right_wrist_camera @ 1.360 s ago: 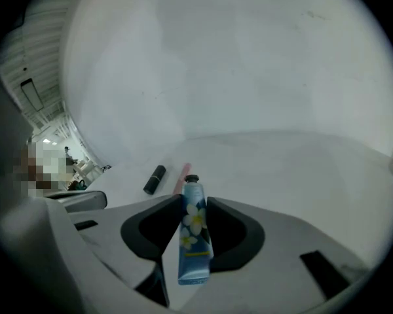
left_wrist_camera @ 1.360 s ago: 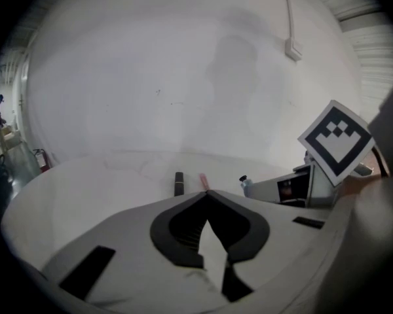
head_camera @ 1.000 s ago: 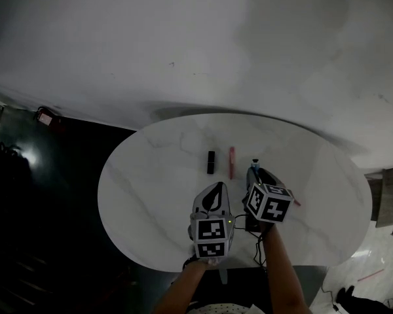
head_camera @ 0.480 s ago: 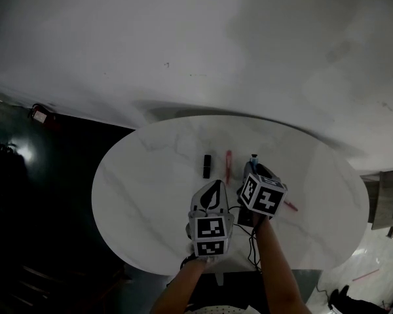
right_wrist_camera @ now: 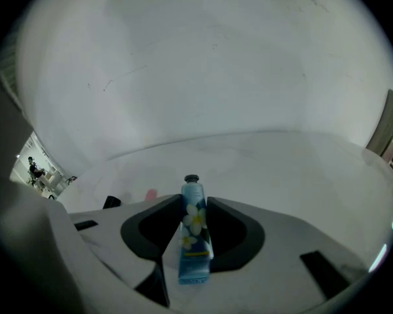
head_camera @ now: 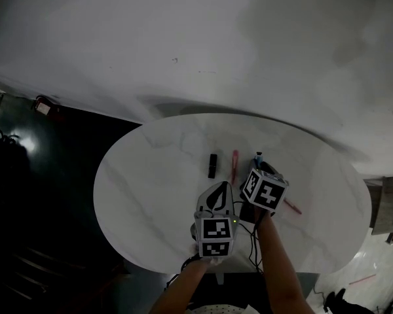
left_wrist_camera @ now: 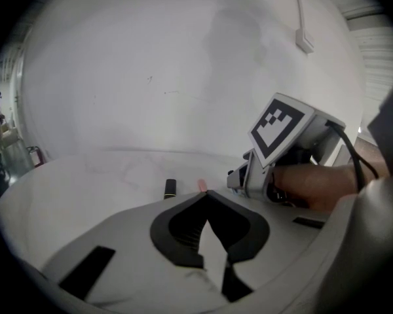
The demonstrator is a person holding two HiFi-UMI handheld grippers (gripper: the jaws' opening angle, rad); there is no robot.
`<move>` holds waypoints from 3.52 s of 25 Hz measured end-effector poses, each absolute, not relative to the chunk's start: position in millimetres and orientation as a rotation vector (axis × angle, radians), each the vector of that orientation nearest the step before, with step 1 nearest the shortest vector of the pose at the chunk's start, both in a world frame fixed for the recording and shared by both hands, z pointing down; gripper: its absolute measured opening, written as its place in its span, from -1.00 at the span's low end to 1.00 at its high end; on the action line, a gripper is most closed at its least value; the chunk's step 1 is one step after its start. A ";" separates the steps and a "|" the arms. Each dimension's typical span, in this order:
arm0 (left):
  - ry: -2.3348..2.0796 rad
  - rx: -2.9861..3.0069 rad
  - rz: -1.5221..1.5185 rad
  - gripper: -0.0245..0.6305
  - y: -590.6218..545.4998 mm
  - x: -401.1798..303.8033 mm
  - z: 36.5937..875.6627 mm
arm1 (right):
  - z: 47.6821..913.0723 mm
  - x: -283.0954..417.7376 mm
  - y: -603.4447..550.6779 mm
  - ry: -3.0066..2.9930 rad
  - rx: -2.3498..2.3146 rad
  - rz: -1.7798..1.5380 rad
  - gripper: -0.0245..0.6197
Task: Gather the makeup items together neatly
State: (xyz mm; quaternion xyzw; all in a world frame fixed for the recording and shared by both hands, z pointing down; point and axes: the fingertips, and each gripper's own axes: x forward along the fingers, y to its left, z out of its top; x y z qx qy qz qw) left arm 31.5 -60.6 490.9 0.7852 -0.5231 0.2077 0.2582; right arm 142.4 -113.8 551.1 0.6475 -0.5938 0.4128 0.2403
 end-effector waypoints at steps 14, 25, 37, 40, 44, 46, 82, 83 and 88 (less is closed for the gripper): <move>-1.429 2.106 0.568 -0.81 -64.3 24.2 494.9 | 557.8 143.8 -117.5 -1.577 1.803 1.126 -0.46; -1.434 2.101 0.566 -0.81 -63.1 21.3 495.7 | 558.2 145.7 -117.3 -1.571 1.832 1.161 -0.45; -1.445 2.090 0.563 -0.81 -65.4 17.8 498.0 | 560.4 145.0 -118.8 -1.582 1.806 1.163 -0.42; -1.446 2.090 0.561 -0.81 -66.4 18.5 497.2 | 559.5 145.3 -119.5 -1.589 1.804 1.163 -0.40; -1.448 2.091 0.556 -0.81 -66.3 18.3 496.1 | 554.9 145.2 -120.8 -1.608 1.807 1.149 -0.38; -1.450 2.091 0.555 -0.81 -65.8 17.9 495.6 | 550.2 145.4 -121.0 -1.618 1.813 1.138 -0.38; -1.354 2.218 0.545 -0.81 -8.5 68.7 471.5 | 509.9 192.7 -17.5 -1.888 1.644 1.068 -0.68; -1.348 2.219 0.543 -0.81 -6.7 71.4 472.0 | 509.2 195.1 -14.5 -1.911 1.621 1.060 -0.68; -1.308 2.235 0.548 -0.81 1.2 87.5 473.3 | 502.6 200.5 -1.3 -2.057 1.426 0.981 -0.71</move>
